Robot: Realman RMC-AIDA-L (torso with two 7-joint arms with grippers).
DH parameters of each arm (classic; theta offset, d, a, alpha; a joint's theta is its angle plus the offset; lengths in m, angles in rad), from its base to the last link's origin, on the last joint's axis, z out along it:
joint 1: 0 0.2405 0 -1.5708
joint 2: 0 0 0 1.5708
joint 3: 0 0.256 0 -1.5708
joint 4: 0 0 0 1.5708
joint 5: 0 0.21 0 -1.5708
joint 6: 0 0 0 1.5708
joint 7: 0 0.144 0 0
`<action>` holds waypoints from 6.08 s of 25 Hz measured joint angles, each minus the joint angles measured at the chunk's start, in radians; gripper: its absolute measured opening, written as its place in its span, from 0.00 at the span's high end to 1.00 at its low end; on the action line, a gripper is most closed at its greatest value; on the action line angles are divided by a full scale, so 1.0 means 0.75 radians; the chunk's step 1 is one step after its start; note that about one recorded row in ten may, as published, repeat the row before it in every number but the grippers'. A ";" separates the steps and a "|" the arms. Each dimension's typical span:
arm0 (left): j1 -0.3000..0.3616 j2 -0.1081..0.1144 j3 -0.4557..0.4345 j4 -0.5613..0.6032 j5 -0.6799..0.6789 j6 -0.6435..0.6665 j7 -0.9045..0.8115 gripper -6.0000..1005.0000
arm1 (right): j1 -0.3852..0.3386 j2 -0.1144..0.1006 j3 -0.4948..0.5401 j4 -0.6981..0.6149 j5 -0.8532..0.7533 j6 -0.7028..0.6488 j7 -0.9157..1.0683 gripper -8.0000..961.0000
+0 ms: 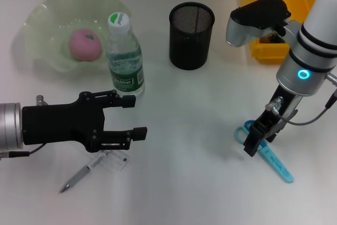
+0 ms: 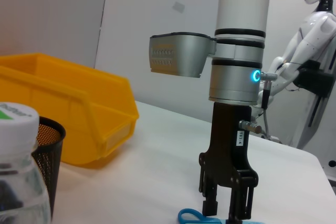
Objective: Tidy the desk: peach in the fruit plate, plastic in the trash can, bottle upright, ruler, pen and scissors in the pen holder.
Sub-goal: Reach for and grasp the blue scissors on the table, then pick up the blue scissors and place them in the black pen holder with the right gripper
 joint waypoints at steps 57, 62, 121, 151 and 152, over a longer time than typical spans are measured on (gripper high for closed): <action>-0.002 -0.001 0.000 -0.014 0.000 -0.025 0.031 0.21 | -0.002 -0.001 -0.074 0.017 -0.008 0.028 0.032 0.36; -0.004 -0.001 0.000 -0.014 0.000 -0.029 0.031 0.21 | -0.002 -0.001 -0.074 0.019 -0.011 0.031 0.032 0.36; -0.015 -0.001 0.000 -0.014 0.000 -0.059 0.031 0.21 | 0.009 0.003 -0.125 0.052 0.000 0.057 0.028 0.73; -0.004 -0.009 -0.041 -0.016 -0.019 -0.053 0.051 0.21 | -0.616 -0.010 0.161 -0.685 0.619 0.153 -0.391 0.75; -0.004 -0.009 -0.043 -0.016 -0.020 -0.053 0.051 0.21 | -0.636 -0.011 0.199 -0.674 0.683 0.154 -0.450 0.75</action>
